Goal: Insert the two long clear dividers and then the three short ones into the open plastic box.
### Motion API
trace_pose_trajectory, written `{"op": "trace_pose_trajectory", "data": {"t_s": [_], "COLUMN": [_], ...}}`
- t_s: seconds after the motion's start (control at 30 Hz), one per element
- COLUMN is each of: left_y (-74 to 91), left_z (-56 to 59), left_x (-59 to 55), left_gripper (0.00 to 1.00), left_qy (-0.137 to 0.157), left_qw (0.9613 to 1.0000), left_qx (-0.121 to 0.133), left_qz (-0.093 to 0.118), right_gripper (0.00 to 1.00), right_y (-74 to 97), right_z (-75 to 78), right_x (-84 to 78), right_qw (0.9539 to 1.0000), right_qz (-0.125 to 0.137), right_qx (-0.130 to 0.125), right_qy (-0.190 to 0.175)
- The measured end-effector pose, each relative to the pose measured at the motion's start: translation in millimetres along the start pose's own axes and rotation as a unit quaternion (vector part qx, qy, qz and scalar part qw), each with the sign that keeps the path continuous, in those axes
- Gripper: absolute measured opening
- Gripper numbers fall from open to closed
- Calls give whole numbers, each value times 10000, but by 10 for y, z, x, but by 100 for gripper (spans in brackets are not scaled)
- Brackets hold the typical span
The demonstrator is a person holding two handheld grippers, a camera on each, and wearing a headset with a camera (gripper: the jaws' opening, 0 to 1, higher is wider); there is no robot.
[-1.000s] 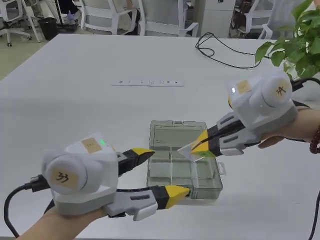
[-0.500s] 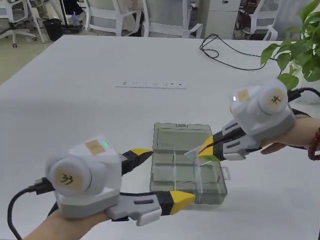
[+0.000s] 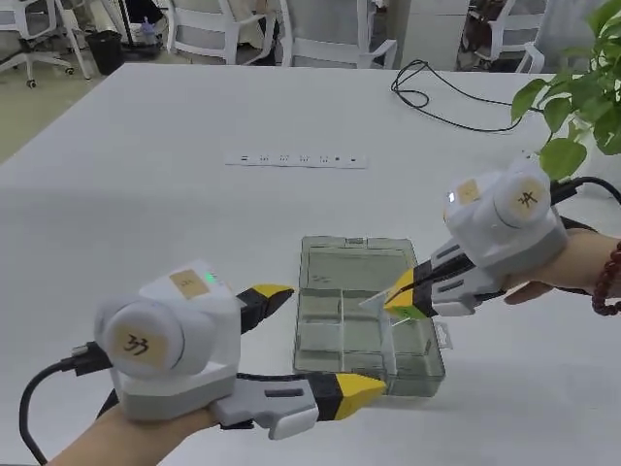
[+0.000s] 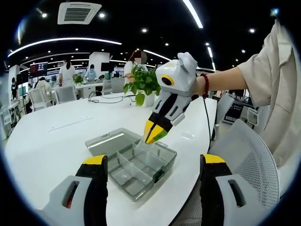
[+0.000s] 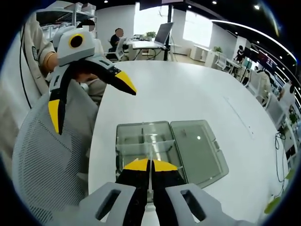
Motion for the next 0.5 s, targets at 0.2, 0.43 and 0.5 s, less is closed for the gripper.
{"op": "trace_pose_trajectory", "data": {"t_s": [0.2,0.43,0.5], "left_y": [-1,-5,-5], "left_z": [-6,-5,-3], "left_x": [-3,-3,-5], "left_gripper": [81,81,81], "left_qy": [-23,-33,-55], "left_qw": [10000,10000,10000], "left_qx": [9,7,9], "left_qz": [-41,-60,-61], "right_gripper": [3,3,3], "right_y": [-48,-106,-130], "right_z": [49,11,37], "right_x": [-1,44,45], "right_qw": [10000,9996,9994], "right_qz": [-49,-152,-176], "right_qx": [41,98,110], "right_qy": [32,201,286]}}
Point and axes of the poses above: the centre of the closed fingertips' face, and the gripper's own axes: y roughly backward along the fingers, z roughly to its right, x roughly out of its top, the point moved 10 cm from there along y, roughly backward along the fingers, and after that the axes turned 2 degrees about y, right-handed, at the moved point
